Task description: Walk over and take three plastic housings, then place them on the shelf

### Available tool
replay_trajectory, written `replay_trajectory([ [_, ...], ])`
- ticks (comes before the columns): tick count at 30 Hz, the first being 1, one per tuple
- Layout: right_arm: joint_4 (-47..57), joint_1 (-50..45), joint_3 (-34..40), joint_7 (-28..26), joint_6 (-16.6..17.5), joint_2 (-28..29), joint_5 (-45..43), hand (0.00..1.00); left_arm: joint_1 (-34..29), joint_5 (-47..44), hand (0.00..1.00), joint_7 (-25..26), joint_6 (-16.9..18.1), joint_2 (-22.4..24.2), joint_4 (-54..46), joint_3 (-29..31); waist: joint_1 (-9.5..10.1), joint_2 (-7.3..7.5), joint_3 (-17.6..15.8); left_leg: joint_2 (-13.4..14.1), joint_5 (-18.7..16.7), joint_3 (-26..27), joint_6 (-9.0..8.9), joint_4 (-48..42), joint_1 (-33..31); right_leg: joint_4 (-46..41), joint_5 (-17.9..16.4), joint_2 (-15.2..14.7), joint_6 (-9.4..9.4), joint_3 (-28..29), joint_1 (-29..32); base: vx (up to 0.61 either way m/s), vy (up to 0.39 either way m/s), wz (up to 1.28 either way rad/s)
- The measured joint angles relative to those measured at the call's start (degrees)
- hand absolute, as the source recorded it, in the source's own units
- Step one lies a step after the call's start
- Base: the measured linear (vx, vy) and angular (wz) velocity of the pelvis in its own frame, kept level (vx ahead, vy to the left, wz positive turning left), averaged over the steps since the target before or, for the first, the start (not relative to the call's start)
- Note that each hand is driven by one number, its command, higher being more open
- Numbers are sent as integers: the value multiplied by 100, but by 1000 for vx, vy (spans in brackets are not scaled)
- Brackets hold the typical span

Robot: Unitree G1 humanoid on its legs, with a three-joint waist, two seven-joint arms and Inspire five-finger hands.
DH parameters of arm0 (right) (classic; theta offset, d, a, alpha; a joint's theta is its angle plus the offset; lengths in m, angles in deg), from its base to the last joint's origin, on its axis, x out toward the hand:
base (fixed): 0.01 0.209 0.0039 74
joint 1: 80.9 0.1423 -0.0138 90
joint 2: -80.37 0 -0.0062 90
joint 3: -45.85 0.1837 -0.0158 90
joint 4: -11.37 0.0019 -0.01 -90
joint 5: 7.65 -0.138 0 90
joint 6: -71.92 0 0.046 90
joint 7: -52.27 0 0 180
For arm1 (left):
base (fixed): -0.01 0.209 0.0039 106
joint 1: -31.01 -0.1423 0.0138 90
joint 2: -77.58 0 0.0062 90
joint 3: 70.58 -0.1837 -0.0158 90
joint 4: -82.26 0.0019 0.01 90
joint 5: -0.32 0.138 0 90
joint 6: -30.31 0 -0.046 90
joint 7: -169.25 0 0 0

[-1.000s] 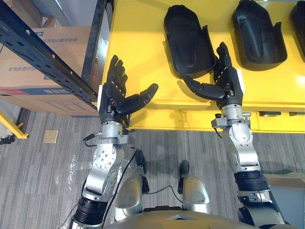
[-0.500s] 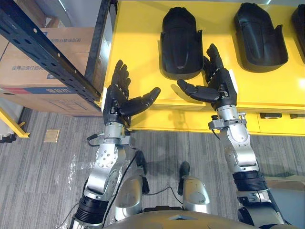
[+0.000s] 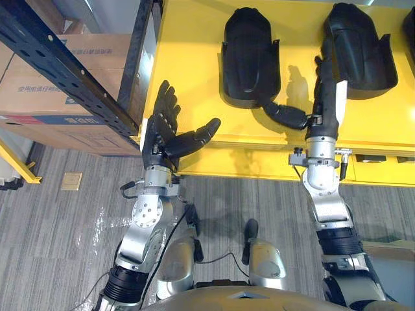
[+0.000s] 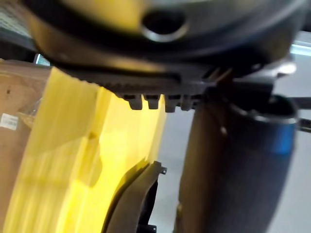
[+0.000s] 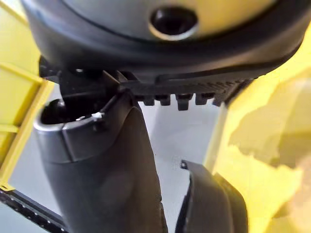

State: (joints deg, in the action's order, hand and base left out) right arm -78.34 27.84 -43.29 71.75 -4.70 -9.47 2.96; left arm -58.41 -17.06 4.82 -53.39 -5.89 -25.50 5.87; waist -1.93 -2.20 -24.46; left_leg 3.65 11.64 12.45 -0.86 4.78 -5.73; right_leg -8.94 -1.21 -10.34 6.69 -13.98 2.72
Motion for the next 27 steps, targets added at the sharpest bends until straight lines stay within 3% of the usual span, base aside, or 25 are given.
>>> replay_trajectory([
  [8,-5,400,-129,-91,-13,-441,35,100,53,0,100,-14,22,-20,25,48,40,-54,-31,-4,27,-74,7,-1,-120,-19,0,-2,1,-56,75,3,-7,5],
  [16,-348,984,-337,-672,-14,-1052,-39,100,194,-2,100,-143,137,-71,149,119,53,-99,-95,-2,65,-163,13,-2,-181,-140,-50,-11,-35,-142,131,2,-20,6],
  [27,-468,1162,-473,-1461,395,-1378,-52,100,210,0,100,-317,268,-75,159,156,90,-102,-205,1,74,-168,15,-2,-191,-220,-95,-19,-36,-148,174,0,-2,0],
])
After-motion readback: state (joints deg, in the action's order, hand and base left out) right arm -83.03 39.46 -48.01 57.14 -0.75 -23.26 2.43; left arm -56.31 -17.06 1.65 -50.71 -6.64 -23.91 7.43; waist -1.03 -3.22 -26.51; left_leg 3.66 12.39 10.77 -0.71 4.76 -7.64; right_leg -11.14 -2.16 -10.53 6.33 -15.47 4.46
